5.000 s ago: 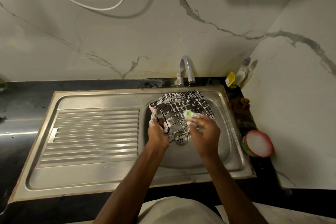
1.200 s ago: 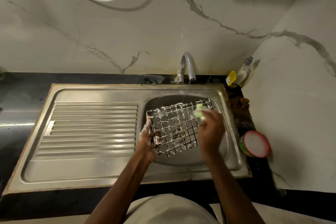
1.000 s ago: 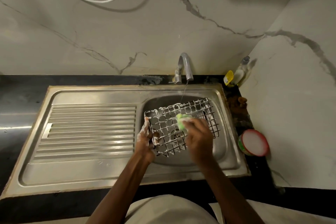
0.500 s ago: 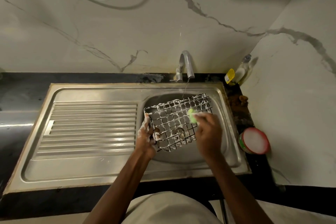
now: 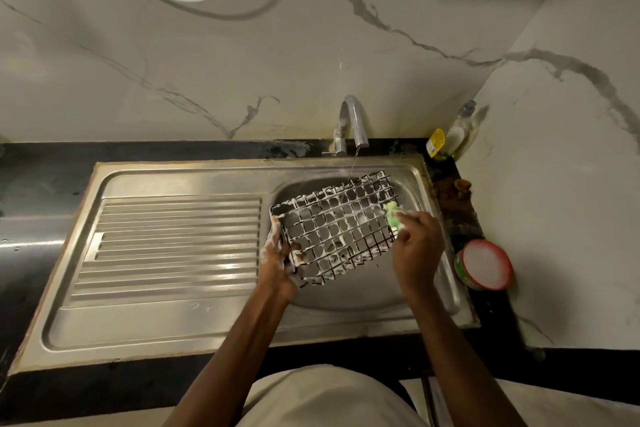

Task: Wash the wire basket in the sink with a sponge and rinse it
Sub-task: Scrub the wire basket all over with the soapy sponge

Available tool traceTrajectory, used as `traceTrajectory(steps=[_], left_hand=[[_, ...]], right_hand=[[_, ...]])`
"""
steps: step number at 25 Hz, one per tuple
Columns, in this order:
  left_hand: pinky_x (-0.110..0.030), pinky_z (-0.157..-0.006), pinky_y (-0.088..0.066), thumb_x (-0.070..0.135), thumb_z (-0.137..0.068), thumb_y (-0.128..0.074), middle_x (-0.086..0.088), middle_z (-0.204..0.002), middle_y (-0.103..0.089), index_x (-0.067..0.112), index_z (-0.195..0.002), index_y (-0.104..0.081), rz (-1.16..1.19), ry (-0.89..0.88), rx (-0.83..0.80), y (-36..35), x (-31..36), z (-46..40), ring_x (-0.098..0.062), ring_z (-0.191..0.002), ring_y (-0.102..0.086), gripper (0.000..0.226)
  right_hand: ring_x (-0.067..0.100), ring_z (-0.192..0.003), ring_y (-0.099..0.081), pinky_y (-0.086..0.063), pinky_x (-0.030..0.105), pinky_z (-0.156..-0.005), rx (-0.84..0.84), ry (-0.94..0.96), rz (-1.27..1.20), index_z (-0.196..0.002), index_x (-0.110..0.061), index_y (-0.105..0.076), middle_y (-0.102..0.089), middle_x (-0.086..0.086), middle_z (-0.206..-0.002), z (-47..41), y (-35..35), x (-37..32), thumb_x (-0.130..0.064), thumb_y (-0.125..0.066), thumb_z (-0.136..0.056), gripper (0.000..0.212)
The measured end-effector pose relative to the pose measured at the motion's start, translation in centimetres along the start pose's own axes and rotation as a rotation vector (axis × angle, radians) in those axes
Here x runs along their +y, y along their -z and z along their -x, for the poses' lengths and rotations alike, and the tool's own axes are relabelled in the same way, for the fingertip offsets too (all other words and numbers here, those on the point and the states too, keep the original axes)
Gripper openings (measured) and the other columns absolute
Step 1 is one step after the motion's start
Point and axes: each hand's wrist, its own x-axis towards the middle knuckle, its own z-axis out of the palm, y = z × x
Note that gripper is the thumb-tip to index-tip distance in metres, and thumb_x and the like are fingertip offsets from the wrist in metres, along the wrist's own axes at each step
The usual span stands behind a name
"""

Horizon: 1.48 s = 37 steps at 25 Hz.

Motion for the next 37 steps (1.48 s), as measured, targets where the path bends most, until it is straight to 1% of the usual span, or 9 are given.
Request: traceTrajectory(steps=[6,11,16,20,22,27,32,35,37], left_hand=[[-0.038,-0.066,-0.04,0.069,-0.078,-0.073,-0.001,-0.088,-0.073,0.037,-0.108,-0.08,-0.01,-0.034,0.003,-0.3,0.0,-0.3,-0.02,-0.069,-0.058,0.044],[-0.038,-0.066,-0.043,0.071,-0.079,-0.074,0.002,-0.091,-0.072,0.033,-0.128,-0.072,-0.009,0.02,0.03,0.3,-0.4,-0.7,-0.018,-0.066,-0.059,0.062],[-0.031,-0.063,-0.038,0.069,-0.088,-0.066,0.006,-0.076,-0.07,0.034,-0.125,-0.073,-0.043,-0.002,0.05,-0.5,0.0,-0.6,-0.015,-0.06,-0.058,0.052],[-0.051,-0.081,-0.044,0.076,-0.066,-0.081,-0.003,-0.113,-0.07,0.039,-0.127,-0.072,-0.031,0.02,0.006,-0.1,-0.5,-1.0,-0.028,-0.088,-0.06,0.072],[-0.049,-0.082,-0.043,0.073,-0.069,-0.08,-0.003,-0.117,-0.071,0.043,-0.121,-0.075,-0.005,-0.001,0.023,-0.4,-0.4,-0.7,-0.028,-0.091,-0.059,0.06],[-0.045,-0.088,-0.049,0.066,-0.089,-0.066,0.0,-0.119,-0.073,0.047,-0.124,-0.072,0.021,-0.024,0.054,-0.8,0.3,-0.4,-0.024,-0.102,-0.065,0.041],[-0.045,-0.075,-0.048,0.067,-0.081,-0.07,-0.001,-0.123,-0.074,0.046,-0.12,-0.074,0.074,-0.026,0.059,-0.9,0.3,0.2,-0.03,-0.101,-0.061,0.044],[-0.037,-0.065,-0.054,0.066,-0.086,-0.07,-0.009,-0.132,-0.071,0.044,-0.121,-0.074,0.097,-0.029,0.069,-0.8,0.2,-0.4,-0.027,-0.097,-0.066,0.041],[-0.031,-0.053,-0.055,0.065,-0.092,-0.064,-0.011,-0.12,-0.072,0.042,-0.118,-0.075,0.126,0.0,0.017,-1.0,0.7,0.0,-0.019,-0.07,-0.069,0.037]], right_hand=[[0.028,-0.094,-0.061,-0.055,0.036,-0.073,-0.248,0.461,-0.071,-0.106,-0.005,-0.074,-0.069,0.011,-0.101,5.7,0.6,-4.9,-0.003,-0.048,-0.084,0.035],[0.034,-0.095,-0.059,-0.055,0.046,-0.071,-0.032,0.036,0.06,-0.104,0.0,-0.074,-0.069,0.015,-0.098,0.7,-0.1,0.1,0.016,-0.052,-0.071,0.042],[0.029,-0.103,-0.056,-0.049,0.036,-0.088,-0.22,0.497,-0.047,-0.104,-0.003,-0.074,-0.07,0.01,-0.106,5.4,0.6,-5.1,0.002,-0.042,-0.076,0.043],[0.029,-0.097,-0.055,-0.054,0.047,-0.075,-0.082,0.101,0.018,-0.098,-0.004,-0.072,-0.07,0.01,-0.098,0.8,0.4,-0.9,0.004,-0.036,-0.069,0.046],[0.03,-0.097,-0.056,-0.054,0.048,-0.073,-0.049,0.034,-0.007,-0.1,-0.004,-0.071,-0.07,0.011,-0.099,1.1,0.3,-1.7,0.006,-0.038,-0.07,0.046],[0.03,-0.103,-0.057,-0.051,0.036,-0.088,-0.254,0.527,-0.049,-0.106,-0.003,-0.073,-0.069,0.011,-0.108,5.8,1.2,-4.3,0.001,-0.045,-0.079,0.039],[0.031,-0.097,-0.059,-0.057,0.046,-0.073,-0.002,-0.001,-0.055,-0.105,0.0,-0.073,-0.069,0.014,-0.103,1.8,0.3,-0.3,0.016,-0.049,-0.075,0.042],[0.028,-0.1,-0.059,-0.054,0.035,-0.083,-0.088,0.261,-0.13,-0.106,0.001,-0.073,-0.069,0.015,-0.106,6.6,0.2,-4.6,0.002,-0.048,-0.085,0.033],[0.026,-0.099,-0.059,-0.052,0.031,-0.085,-0.173,0.428,-0.175,-0.107,0.001,-0.074,-0.07,0.015,-0.105,6.9,0.9,-4.5,-0.002,-0.048,-0.09,0.031]])
